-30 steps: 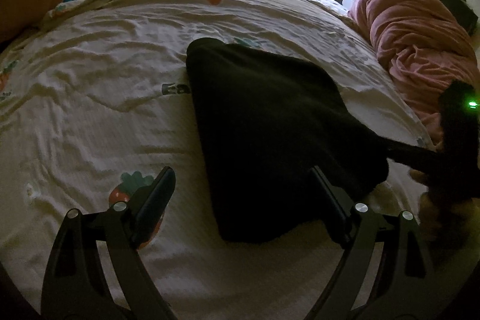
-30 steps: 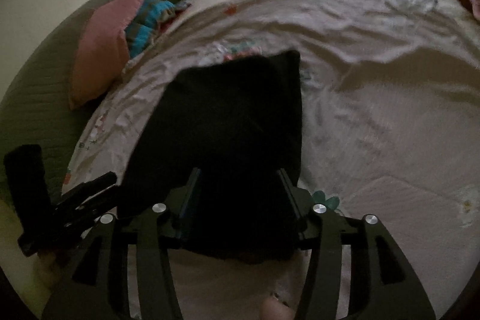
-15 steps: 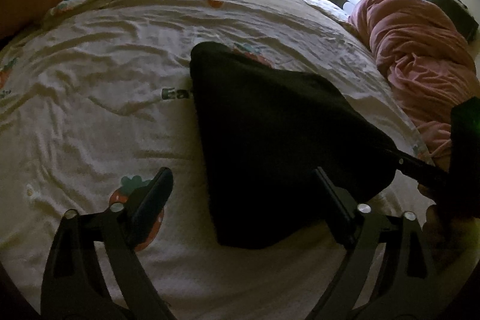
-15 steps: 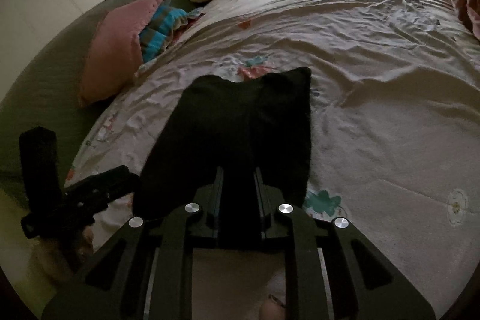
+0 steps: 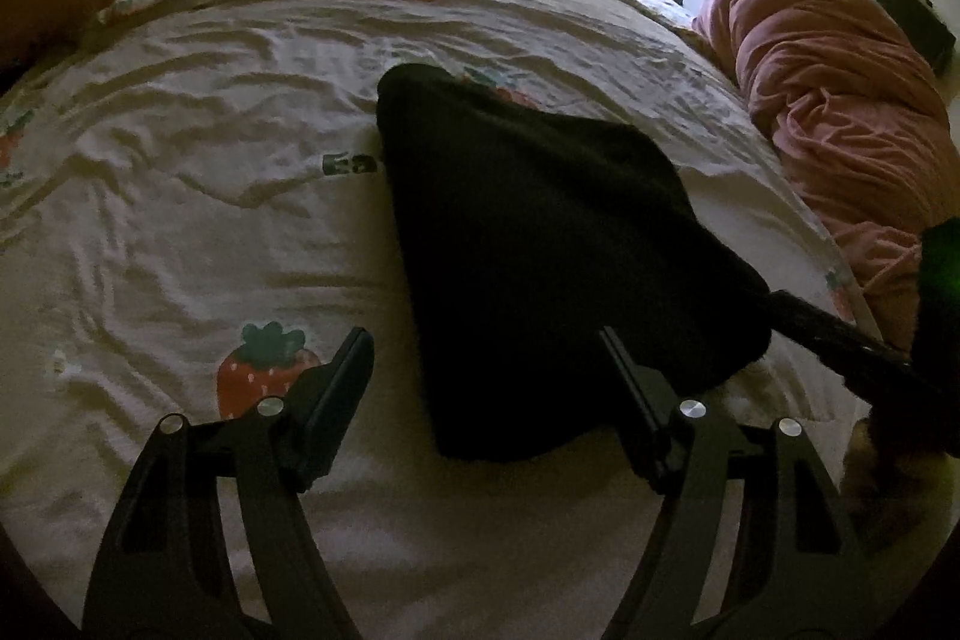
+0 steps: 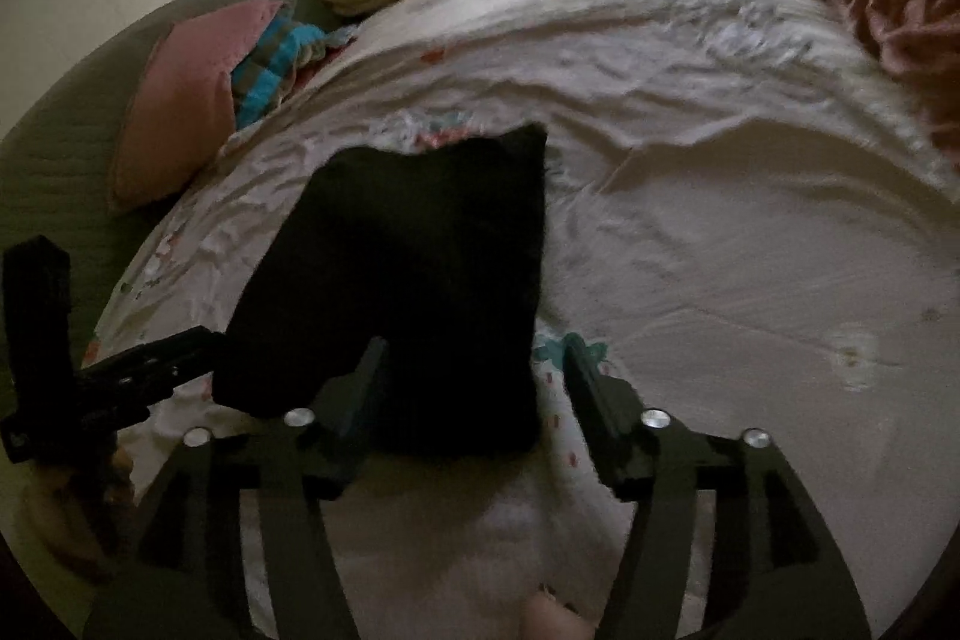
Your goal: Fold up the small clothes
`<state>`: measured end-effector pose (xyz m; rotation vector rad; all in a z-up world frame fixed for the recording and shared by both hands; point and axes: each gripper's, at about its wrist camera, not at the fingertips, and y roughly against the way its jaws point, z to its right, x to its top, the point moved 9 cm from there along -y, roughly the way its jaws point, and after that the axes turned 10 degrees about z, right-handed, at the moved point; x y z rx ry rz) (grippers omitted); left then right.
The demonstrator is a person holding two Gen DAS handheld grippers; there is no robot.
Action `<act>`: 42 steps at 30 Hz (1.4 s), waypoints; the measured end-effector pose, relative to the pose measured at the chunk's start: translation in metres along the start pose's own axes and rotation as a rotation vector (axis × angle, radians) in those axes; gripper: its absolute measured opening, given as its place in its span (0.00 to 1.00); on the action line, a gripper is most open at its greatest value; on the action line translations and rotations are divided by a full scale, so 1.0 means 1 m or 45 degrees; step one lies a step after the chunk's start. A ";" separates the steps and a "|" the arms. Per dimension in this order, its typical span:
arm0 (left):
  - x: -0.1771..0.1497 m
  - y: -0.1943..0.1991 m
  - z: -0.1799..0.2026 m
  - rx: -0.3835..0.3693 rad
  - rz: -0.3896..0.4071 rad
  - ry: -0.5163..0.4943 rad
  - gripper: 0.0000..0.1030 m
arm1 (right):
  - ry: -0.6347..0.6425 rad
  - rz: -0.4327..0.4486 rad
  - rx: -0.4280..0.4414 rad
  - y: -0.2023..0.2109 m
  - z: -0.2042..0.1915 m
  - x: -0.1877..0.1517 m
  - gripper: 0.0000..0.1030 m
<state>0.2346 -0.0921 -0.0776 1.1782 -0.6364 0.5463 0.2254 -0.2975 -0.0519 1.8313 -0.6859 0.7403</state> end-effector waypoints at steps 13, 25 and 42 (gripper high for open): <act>-0.015 0.061 0.003 0.021 0.153 -0.044 0.91 | 0.177 0.228 -0.084 0.068 -0.041 -0.007 0.95; -0.039 0.101 -0.021 0.091 0.269 -0.038 0.91 | 0.302 0.347 -0.197 0.085 -0.066 -0.034 0.96; -0.071 0.109 -0.044 0.101 0.241 -0.034 0.91 | 0.287 0.199 -0.338 0.063 -0.074 -0.104 0.96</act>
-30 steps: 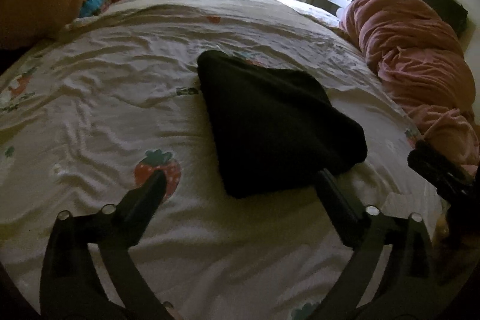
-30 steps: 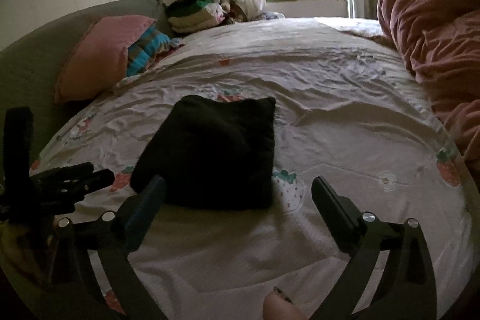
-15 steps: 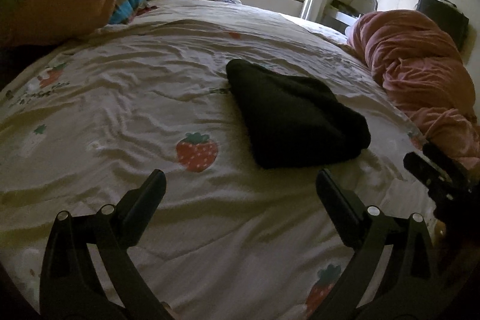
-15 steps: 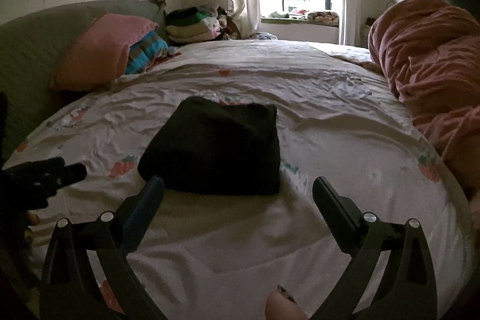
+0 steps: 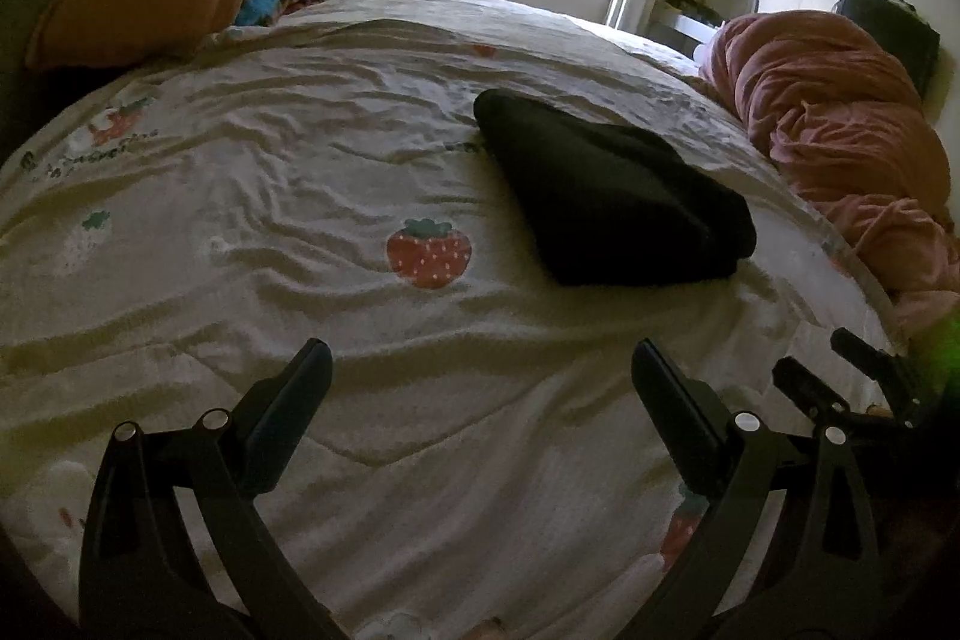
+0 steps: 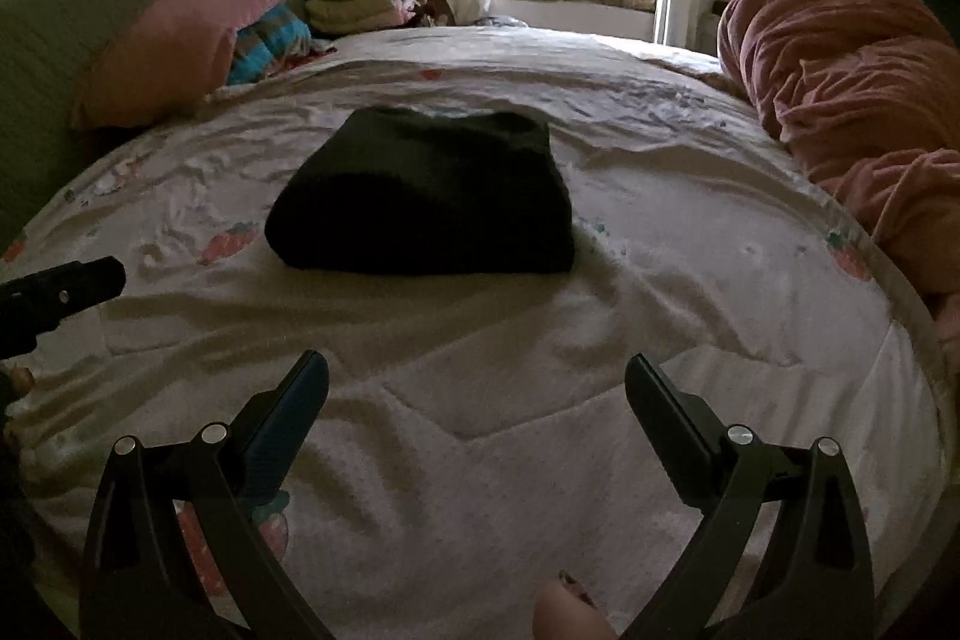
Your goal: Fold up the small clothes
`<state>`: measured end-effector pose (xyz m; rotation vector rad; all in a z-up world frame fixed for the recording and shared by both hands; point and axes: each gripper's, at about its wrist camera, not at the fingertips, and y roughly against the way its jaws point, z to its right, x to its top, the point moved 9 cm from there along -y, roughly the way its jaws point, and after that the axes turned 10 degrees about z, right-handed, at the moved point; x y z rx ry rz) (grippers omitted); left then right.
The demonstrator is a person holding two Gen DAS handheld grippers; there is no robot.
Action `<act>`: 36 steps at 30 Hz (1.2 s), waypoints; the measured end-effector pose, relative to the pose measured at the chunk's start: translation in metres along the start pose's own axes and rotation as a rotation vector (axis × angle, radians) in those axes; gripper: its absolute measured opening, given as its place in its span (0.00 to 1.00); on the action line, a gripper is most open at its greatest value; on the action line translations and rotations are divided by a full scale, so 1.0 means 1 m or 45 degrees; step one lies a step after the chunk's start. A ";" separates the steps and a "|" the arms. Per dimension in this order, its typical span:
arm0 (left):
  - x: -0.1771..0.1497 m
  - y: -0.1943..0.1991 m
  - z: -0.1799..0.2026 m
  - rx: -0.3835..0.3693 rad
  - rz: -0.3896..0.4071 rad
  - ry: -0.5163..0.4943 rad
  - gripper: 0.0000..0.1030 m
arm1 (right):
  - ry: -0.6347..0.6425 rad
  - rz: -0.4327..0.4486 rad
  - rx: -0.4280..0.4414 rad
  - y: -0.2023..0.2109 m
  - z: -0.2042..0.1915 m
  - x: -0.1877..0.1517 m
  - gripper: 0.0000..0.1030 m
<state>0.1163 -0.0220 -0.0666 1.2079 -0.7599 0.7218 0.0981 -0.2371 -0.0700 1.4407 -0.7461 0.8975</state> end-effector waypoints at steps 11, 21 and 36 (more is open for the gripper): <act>-0.004 0.003 0.002 0.024 -0.005 -0.025 0.91 | 0.001 -0.007 0.012 0.002 -0.001 -0.002 0.96; -0.006 0.003 0.002 0.034 -0.018 -0.037 0.91 | -0.005 -0.025 0.000 0.003 0.002 -0.003 0.96; -0.006 0.004 0.002 0.039 -0.019 -0.039 0.91 | 0.003 -0.032 0.008 0.003 0.000 -0.004 0.96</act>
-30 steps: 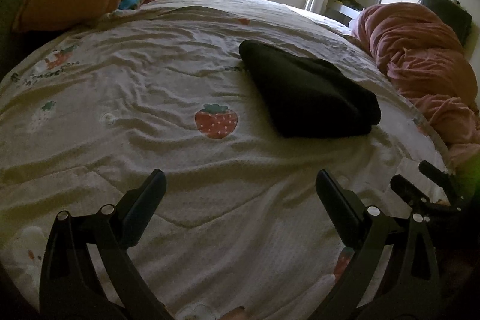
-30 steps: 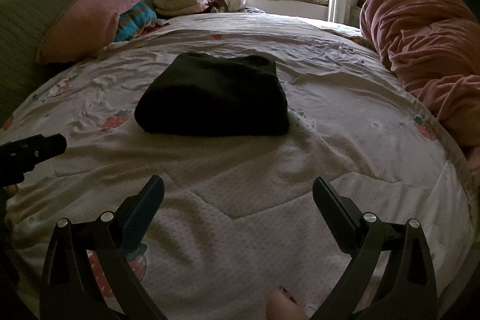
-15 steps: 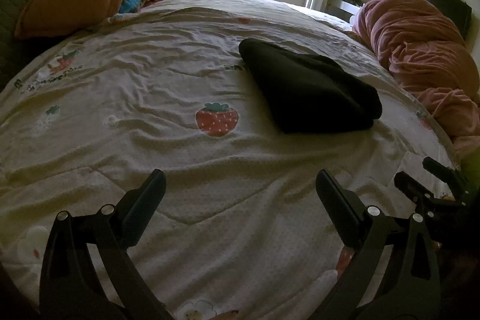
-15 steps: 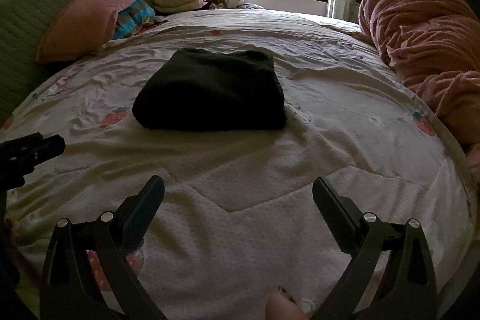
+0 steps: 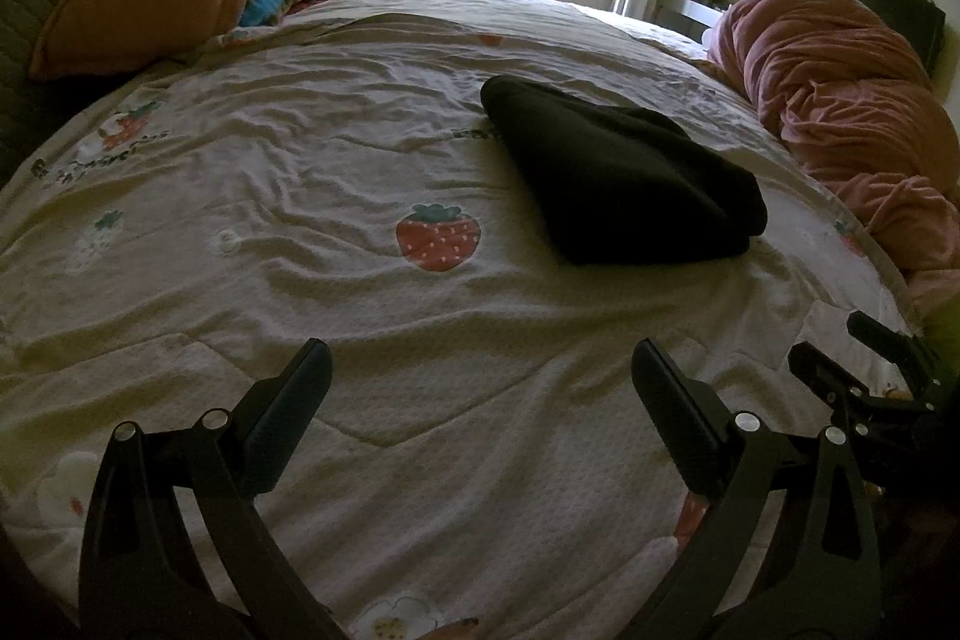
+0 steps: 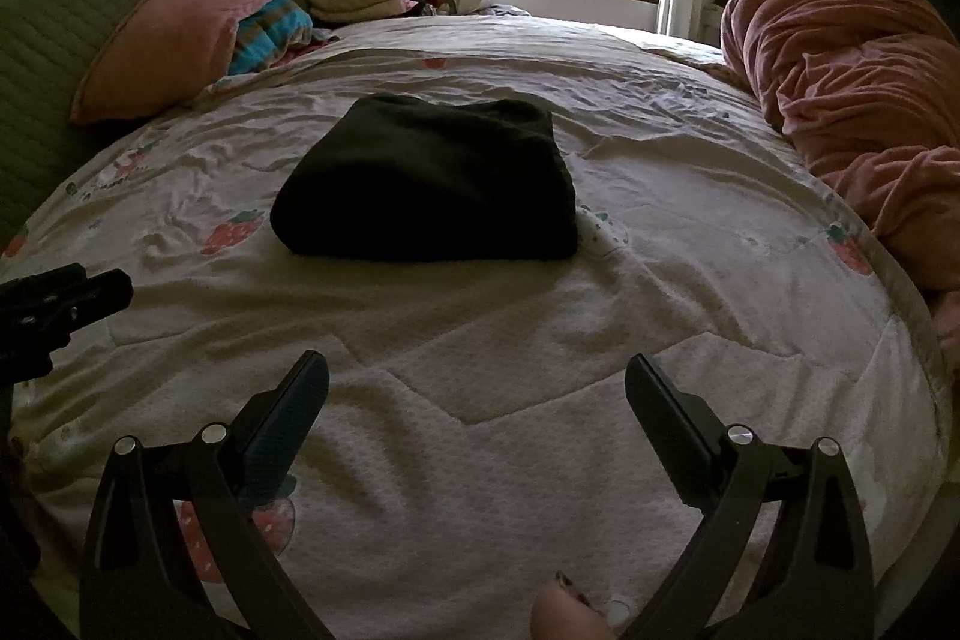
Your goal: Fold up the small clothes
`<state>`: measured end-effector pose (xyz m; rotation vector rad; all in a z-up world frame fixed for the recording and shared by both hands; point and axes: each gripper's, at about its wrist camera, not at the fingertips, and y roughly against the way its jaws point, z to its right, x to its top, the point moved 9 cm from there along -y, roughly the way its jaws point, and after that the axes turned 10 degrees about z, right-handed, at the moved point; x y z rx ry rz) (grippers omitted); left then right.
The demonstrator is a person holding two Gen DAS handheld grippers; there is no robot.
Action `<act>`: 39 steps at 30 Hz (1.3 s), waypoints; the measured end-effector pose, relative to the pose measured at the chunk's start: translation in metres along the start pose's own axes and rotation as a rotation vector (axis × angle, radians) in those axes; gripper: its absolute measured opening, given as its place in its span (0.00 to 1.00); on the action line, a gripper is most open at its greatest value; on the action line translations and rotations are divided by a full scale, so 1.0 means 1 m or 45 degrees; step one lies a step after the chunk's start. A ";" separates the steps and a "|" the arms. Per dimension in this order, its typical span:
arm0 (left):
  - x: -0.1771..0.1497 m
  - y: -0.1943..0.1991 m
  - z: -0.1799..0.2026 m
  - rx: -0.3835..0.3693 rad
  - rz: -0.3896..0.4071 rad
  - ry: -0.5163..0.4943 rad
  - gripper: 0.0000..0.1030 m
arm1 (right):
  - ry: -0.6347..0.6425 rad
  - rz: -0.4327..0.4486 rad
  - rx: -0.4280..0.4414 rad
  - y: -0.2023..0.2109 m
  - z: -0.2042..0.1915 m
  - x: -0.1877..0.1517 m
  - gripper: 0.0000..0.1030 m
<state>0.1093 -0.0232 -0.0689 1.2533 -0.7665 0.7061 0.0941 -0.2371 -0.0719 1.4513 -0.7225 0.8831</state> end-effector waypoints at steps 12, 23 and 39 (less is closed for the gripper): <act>-0.003 0.001 -0.004 0.008 -0.008 -0.004 0.91 | 0.001 0.001 -0.004 0.000 -0.002 0.000 0.96; -0.008 0.002 -0.005 0.003 -0.018 -0.007 0.91 | 0.010 0.000 0.000 0.000 -0.004 -0.002 0.96; -0.011 -0.001 -0.010 0.026 -0.050 0.026 0.91 | -0.048 0.016 -0.075 0.005 0.015 -0.001 0.96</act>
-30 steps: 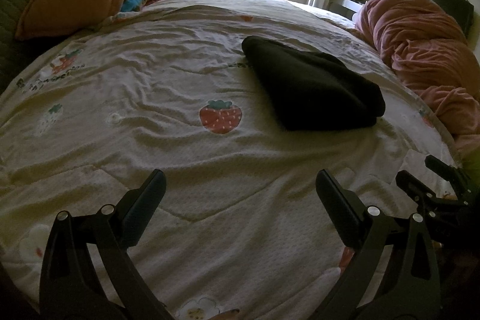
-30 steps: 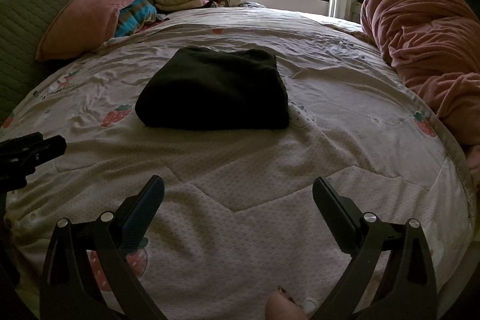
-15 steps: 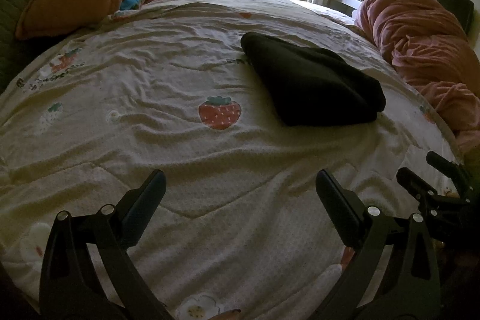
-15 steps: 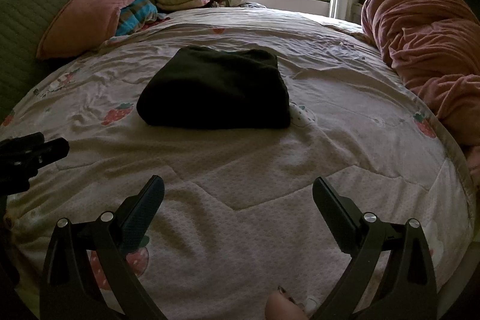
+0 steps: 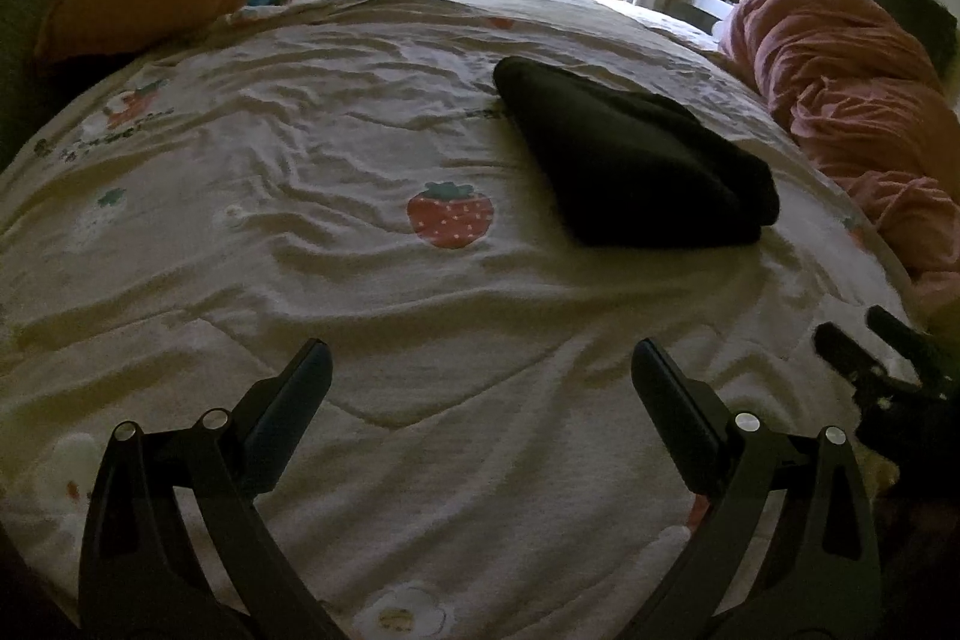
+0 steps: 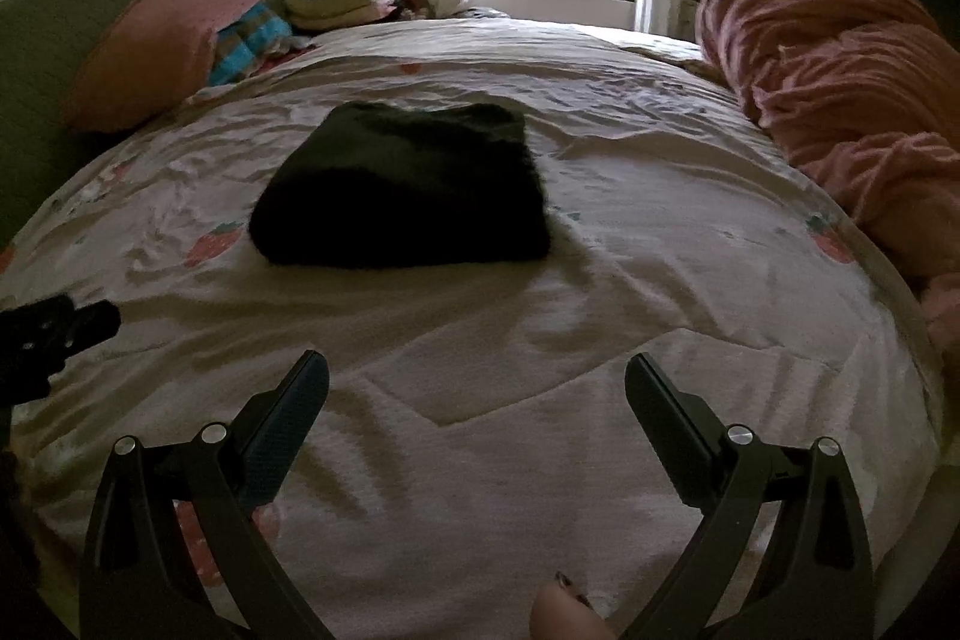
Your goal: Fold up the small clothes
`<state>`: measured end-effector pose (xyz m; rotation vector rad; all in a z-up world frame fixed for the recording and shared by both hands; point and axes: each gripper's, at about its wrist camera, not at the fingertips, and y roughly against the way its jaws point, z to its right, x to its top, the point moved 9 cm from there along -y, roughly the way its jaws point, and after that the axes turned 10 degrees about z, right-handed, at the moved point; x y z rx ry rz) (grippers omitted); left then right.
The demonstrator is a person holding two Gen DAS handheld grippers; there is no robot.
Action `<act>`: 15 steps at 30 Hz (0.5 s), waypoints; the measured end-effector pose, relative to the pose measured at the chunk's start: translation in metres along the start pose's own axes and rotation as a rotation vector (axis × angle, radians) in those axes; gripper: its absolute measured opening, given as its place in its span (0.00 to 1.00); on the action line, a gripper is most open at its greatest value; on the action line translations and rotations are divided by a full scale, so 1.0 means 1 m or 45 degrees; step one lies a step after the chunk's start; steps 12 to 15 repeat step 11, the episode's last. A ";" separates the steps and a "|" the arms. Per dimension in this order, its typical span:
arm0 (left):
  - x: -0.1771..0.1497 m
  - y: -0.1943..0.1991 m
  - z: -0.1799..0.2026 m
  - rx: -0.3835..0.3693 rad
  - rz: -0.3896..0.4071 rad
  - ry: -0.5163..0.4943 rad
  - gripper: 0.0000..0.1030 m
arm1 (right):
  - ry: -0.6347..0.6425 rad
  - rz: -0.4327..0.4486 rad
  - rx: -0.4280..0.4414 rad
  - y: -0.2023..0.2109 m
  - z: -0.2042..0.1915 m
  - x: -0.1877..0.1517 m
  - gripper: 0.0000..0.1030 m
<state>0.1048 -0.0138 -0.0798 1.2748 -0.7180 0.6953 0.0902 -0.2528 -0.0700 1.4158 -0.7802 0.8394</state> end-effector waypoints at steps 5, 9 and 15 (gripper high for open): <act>0.006 -0.008 -0.041 0.051 -0.049 0.143 0.91 | -0.120 -0.011 -0.174 0.004 0.056 0.004 0.95; 0.026 -0.017 -0.130 0.195 -0.068 0.311 0.91 | -0.375 -0.054 -0.492 0.025 0.173 -0.007 0.95; 0.036 -0.014 -0.186 0.328 -0.059 0.338 0.91 | -0.452 -0.041 -0.801 0.056 0.262 -0.025 0.95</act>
